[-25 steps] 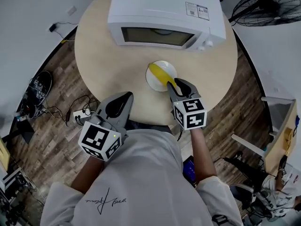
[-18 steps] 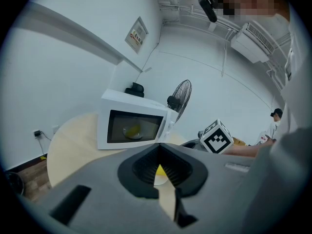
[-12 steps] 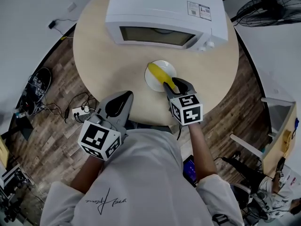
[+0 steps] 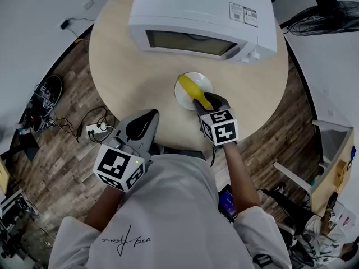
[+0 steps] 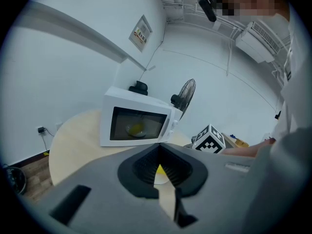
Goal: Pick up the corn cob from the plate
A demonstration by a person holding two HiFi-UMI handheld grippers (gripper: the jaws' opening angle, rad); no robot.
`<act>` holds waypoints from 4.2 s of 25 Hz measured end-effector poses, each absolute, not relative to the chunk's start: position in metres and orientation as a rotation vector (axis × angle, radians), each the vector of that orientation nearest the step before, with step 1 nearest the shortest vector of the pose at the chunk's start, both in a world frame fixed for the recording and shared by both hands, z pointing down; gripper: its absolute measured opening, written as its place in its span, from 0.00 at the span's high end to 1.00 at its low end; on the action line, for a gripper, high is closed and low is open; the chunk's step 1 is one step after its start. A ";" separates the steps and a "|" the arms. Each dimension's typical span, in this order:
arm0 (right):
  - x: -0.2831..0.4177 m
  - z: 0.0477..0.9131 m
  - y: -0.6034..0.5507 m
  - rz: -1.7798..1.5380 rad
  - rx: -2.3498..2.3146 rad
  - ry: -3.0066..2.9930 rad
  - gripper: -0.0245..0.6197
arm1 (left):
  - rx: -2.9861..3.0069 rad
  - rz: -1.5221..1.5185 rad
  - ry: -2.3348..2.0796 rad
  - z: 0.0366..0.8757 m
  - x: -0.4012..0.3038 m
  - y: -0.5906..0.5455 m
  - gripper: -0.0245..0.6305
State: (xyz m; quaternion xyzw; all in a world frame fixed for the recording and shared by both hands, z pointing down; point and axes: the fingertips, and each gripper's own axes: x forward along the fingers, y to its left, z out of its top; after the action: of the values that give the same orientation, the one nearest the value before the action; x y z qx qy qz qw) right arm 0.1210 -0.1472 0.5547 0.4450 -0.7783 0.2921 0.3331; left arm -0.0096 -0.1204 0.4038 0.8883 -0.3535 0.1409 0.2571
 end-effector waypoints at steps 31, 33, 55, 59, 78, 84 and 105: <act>0.114 0.610 -0.160 0.703 1.011 -1.936 0.51 | 2.350 0.480 -0.933 0.424 -0.008 -0.112 0.97; 0.114 0.612 -0.161 0.681 0.995 -1.923 0.51 | 2.346 0.481 -0.935 0.425 -0.009 -0.111 0.97; 0.114 0.640 -0.171 0.616 0.903 -1.868 0.50 | 2.315 0.488 -0.936 0.427 -0.012 -0.106 0.97; 0.110 0.642 -0.174 0.612 0.894 -1.872 0.50 | 2.308 0.493 -0.938 0.429 -0.012 -0.104 0.97; 0.108 0.646 -0.175 0.664 0.910 -1.839 0.54 | 2.299 0.474 -0.962 0.427 -0.023 -0.106 0.97; 0.108 0.646 -0.173 0.702 0.939 -1.820 0.54 | 2.307 0.474 -0.962 0.425 -0.028 -0.104 0.97; 0.106 0.639 -0.163 0.773 1.016 -1.807 0.55 | 2.359 0.467 -0.933 0.414 -0.035 -0.099 0.97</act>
State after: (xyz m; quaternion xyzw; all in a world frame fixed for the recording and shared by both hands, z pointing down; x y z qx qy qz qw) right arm 0.1060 -0.1633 0.6392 0.4104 -0.7301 0.3124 0.4482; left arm -0.0345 -0.0995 0.4139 0.8786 -0.3475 0.1739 0.2776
